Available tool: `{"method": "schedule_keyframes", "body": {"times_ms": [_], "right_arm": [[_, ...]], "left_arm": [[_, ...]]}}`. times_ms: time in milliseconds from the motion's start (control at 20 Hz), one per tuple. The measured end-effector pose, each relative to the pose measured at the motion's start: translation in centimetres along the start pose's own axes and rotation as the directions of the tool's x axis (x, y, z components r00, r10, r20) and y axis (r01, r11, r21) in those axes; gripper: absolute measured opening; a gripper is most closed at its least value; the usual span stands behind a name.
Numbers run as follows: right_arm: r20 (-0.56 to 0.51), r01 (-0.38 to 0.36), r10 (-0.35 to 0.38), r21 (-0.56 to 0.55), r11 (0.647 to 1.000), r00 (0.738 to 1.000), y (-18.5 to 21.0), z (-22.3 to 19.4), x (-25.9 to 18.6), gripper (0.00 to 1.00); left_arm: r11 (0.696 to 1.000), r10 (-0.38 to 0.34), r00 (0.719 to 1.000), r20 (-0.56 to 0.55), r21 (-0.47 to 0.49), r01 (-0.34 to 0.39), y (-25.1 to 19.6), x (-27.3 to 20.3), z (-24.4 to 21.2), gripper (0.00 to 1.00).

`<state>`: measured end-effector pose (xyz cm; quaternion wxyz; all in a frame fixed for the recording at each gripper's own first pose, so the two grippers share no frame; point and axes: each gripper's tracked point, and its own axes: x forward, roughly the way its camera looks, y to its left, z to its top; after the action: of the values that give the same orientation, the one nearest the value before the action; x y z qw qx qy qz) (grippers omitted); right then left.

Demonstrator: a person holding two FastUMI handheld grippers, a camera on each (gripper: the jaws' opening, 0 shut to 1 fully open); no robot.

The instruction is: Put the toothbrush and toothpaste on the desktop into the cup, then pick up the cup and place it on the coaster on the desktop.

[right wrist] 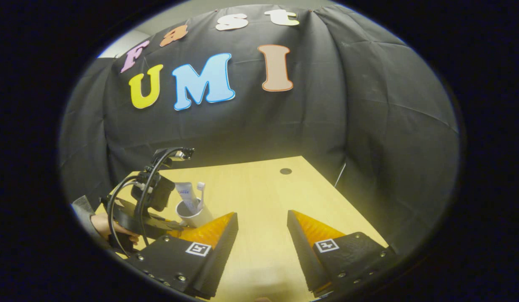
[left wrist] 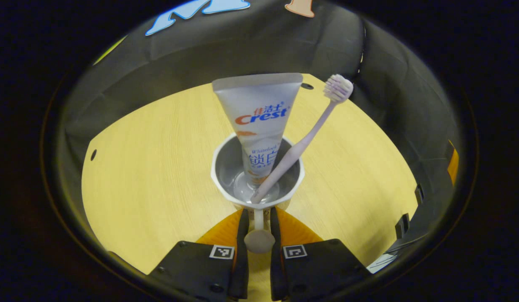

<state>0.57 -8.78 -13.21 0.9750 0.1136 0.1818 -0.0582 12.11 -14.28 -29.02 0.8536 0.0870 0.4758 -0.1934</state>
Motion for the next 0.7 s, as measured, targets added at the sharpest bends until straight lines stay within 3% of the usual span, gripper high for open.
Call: {"method": "schedule_keyframes", "body": {"times_ms": [500, 600, 700], "right_arm": [[-0.003, -0.032, 0.032, -0.013, 0.999, 0.999, 1.3, 0.5, 0.3, 0.75], [-0.005, -0.043, 0.043, -0.022, 0.999, 0.999, 1.7, 0.7, 0.4, 0.75], [-0.002, -0.059, 0.059, -0.032, 0.998, 0.998, 2.2, 1.2, 0.7, 0.75]], "left_arm": [[1.0, -0.015, 1.0, -0.017, 0.01, 0.015, -0.3, -0.2, -0.1, 0.35], [1.0, -0.028, 1.0, -0.006, -0.007, 0.028, -0.5, -0.7, -0.1, 0.33], [0.999, -0.032, 0.999, 0.013, -0.024, 0.032, -0.5, -1.4, -0.1, 0.46]]}}
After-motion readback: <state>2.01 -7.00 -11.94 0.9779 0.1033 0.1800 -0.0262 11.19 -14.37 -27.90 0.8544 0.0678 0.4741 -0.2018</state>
